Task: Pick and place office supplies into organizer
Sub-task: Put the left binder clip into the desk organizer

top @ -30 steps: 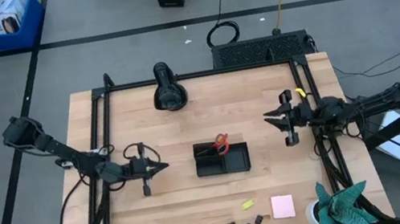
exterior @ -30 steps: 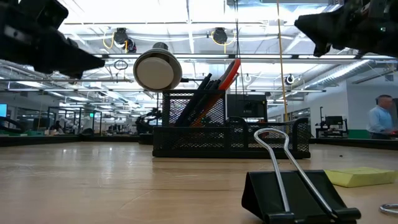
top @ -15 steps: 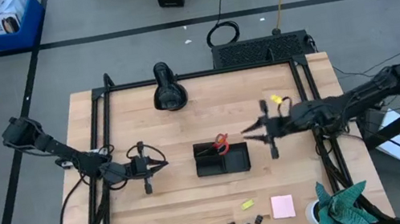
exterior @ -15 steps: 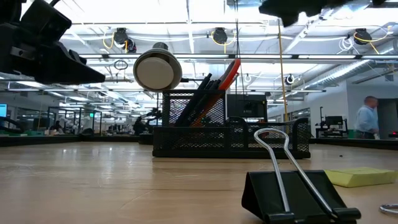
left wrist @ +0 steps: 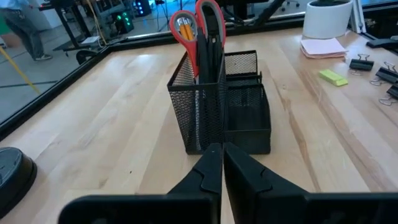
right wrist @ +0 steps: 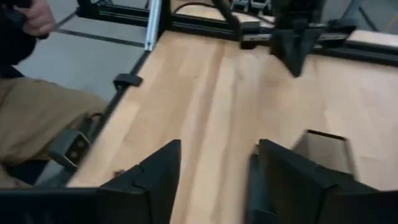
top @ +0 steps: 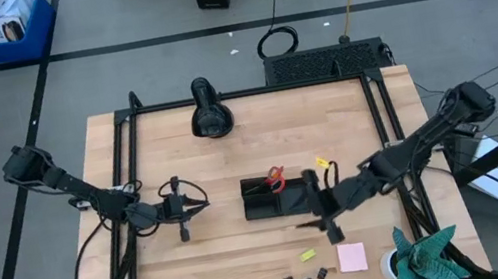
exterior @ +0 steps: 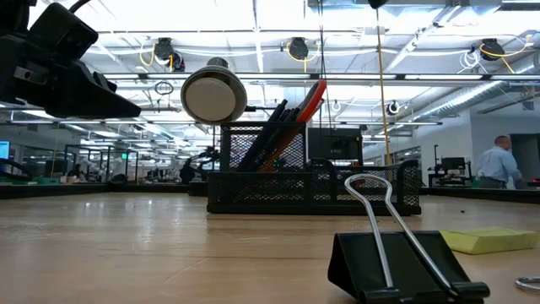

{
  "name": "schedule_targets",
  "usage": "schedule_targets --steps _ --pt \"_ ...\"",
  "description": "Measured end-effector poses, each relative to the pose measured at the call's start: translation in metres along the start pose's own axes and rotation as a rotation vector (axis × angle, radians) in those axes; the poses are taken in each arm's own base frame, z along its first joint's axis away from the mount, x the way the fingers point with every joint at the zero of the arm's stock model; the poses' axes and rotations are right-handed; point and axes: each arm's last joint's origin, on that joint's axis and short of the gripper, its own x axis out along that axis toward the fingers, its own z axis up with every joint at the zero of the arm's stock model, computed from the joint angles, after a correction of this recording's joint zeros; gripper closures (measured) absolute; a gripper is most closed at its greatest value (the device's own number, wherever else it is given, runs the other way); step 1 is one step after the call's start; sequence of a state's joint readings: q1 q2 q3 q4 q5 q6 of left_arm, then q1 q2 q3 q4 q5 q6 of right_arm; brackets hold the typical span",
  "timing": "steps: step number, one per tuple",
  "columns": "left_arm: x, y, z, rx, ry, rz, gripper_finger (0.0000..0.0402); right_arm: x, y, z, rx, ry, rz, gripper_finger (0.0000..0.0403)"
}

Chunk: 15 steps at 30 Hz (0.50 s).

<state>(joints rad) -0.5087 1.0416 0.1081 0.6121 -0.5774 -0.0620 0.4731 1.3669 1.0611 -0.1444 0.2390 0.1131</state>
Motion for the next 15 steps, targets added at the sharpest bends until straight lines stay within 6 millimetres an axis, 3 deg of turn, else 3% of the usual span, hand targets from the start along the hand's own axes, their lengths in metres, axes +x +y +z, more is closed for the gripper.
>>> schedule_targets --steps 6,15 --pt "0.000 0.000 0.002 -0.005 -0.014 0.001 0.0399 0.026 0.028 -0.001 0.022 0.056 0.051 0.0181" --pt "0.000 0.000 0.003 -0.015 -0.032 0.010 0.0370 0.061 0.059 -0.020 0.110 0.178 0.148 0.0191"
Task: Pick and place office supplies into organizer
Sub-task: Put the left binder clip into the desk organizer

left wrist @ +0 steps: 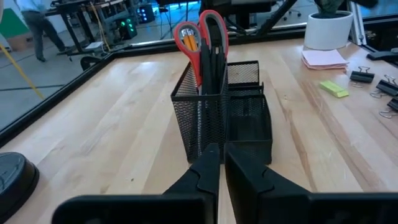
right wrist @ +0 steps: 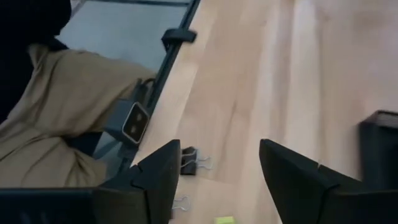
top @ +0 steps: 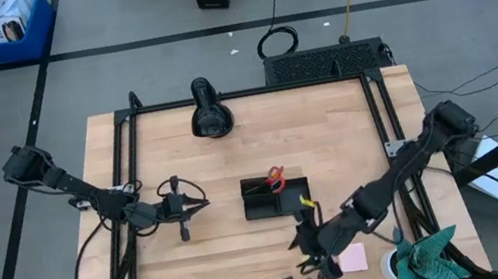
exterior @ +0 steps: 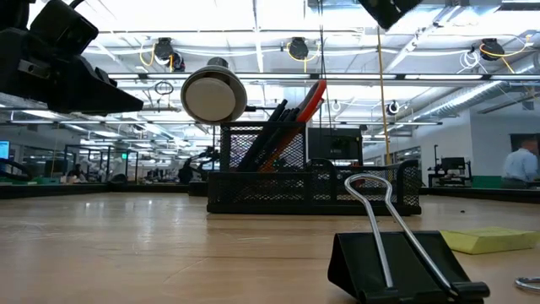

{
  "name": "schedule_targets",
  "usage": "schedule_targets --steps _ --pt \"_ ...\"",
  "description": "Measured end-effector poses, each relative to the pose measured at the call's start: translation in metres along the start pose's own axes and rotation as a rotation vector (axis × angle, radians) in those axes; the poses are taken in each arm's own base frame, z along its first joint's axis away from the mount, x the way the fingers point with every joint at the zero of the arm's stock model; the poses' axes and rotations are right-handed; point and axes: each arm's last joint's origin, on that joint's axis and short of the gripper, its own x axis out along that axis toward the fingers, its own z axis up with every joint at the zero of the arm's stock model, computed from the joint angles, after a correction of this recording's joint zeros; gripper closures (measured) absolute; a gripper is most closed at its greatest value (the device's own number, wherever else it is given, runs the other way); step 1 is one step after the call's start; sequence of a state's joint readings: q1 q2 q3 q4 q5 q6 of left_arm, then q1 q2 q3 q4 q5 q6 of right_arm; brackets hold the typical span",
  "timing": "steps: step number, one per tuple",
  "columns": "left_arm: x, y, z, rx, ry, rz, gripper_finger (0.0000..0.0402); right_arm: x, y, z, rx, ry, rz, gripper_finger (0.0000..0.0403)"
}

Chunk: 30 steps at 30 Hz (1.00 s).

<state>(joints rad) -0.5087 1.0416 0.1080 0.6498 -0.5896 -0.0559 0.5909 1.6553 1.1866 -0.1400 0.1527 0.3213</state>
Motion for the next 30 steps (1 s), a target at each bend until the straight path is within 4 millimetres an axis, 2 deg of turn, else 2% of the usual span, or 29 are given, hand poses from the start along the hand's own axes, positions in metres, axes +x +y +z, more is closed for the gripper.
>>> schedule_targets --steps 10,16,24,30 --pt "0.000 0.000 0.000 -0.019 -0.002 -0.001 0.0387 0.056 0.009 -0.018 0.014 0.111 -0.002 0.0188" --pt "0.000 0.000 0.000 -0.025 0.002 -0.001 0.0399 0.069 0.004 -0.025 0.122 0.141 -0.003 0.0188" --pt "0.000 0.000 0.000 -0.041 0.002 -0.015 0.0372 0.080 0.001 -0.031 0.141 0.159 0.010 0.0188" --pt "0.000 0.000 0.000 -0.052 0.004 -0.016 0.0373 0.093 0.000 -0.039 0.163 0.165 0.004 0.0188"
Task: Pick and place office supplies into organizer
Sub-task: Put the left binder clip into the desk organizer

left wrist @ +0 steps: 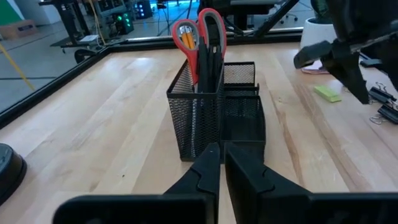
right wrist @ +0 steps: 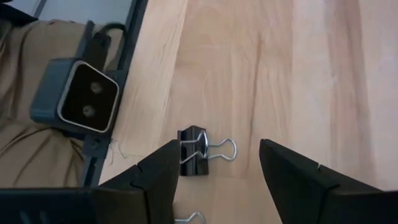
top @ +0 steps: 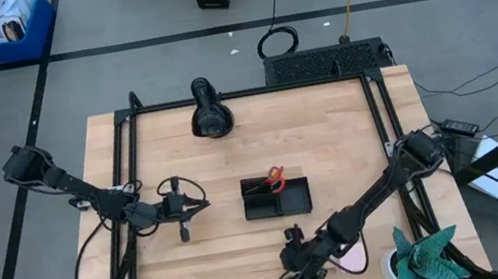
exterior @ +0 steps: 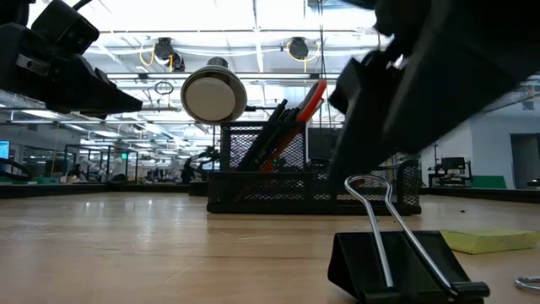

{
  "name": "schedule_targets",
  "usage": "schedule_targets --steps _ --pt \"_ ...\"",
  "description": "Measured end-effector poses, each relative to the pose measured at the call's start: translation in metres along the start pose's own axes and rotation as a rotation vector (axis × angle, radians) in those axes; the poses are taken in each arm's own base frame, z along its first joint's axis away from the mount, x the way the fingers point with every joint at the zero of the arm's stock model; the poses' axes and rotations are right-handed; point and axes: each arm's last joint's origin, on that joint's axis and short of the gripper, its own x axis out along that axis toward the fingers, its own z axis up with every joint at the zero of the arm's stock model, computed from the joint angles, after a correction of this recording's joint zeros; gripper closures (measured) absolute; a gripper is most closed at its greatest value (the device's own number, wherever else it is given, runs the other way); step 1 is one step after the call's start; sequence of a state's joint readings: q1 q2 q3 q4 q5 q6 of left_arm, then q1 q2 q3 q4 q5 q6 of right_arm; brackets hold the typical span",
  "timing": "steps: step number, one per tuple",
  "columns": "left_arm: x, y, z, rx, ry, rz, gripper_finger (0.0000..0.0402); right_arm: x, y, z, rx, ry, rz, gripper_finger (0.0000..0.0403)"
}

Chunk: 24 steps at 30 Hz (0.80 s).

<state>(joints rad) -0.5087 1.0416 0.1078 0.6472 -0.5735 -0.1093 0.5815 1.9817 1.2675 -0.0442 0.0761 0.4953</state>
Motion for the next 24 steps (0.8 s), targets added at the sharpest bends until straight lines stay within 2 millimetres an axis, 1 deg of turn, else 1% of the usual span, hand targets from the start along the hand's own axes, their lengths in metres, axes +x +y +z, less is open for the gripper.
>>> schedule_targets --steps 3,9,13,19,24 --pt "0.000 0.000 0.000 -0.004 0.000 0.000 0.0379 0.004 0.000 0.000 0.010 -0.019 0.011 0.0188" --pt "0.000 0.000 0.000 -0.009 0.001 0.000 0.0394 0.004 0.002 -0.001 0.017 -0.020 0.017 0.0188" --pt "0.000 0.000 0.000 -0.007 0.001 0.000 0.0399 0.004 0.004 -0.002 0.016 -0.023 0.022 0.0198" --pt "0.000 0.000 0.000 -0.005 0.001 0.000 0.0377 0.015 0.003 -0.005 0.022 -0.038 0.032 0.0216" --pt "0.000 0.000 0.000 -0.005 0.001 0.000 0.0366 0.024 0.002 -0.012 0.006 0.006 0.057 0.0234"
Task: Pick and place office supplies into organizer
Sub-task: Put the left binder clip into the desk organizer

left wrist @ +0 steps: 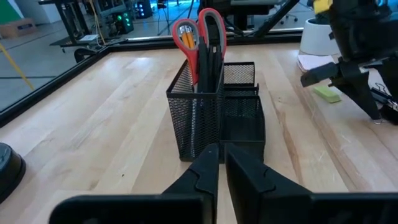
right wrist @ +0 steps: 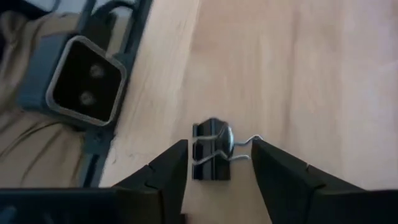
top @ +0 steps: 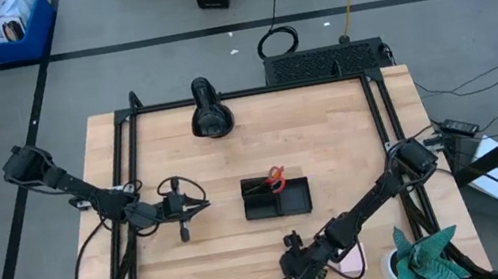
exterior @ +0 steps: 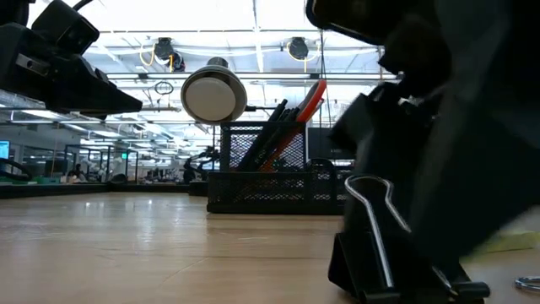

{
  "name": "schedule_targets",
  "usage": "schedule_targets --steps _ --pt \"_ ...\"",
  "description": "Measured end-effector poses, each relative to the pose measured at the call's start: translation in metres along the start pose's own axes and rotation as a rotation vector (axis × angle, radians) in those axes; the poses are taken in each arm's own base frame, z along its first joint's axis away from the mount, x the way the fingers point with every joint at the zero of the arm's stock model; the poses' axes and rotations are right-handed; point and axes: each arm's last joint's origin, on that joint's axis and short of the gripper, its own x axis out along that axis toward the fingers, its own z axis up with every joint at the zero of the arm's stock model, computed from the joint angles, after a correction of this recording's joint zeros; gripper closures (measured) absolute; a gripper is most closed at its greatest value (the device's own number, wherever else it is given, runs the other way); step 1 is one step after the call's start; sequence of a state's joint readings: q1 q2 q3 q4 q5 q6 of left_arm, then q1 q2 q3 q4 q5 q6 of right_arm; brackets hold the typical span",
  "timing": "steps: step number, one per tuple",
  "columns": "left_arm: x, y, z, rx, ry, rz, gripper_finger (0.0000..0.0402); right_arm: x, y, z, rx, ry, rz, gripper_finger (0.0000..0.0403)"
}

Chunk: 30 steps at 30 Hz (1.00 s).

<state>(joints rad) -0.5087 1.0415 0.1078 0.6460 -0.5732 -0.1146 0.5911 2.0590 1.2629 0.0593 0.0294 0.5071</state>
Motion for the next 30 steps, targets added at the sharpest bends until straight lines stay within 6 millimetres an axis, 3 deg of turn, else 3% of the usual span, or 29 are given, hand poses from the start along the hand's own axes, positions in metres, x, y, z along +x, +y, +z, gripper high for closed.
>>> schedule_targets --steps 5,13,18,23,30 --pt "0.000 0.000 0.000 0.000 0.000 0.000 0.0365 -0.001 0.001 0.000 -0.016 0.011 0.033 0.0276" --pt "0.000 0.000 0.000 -0.001 0.000 0.000 0.0364 -0.002 0.002 0.003 -0.086 -0.008 0.040 0.0389" --pt "0.000 0.000 0.000 -0.001 0.000 0.000 0.0364 -0.005 0.004 0.006 -0.113 -0.030 0.045 0.0392" --pt "0.000 0.000 0.000 -0.001 0.000 0.000 0.0364 -0.033 0.008 0.025 -0.207 -0.135 -0.062 0.0399" --pt "0.000 0.000 0.000 0.013 0.001 0.002 0.0364 -0.080 -0.001 0.058 -0.284 -0.375 -0.472 0.0401"
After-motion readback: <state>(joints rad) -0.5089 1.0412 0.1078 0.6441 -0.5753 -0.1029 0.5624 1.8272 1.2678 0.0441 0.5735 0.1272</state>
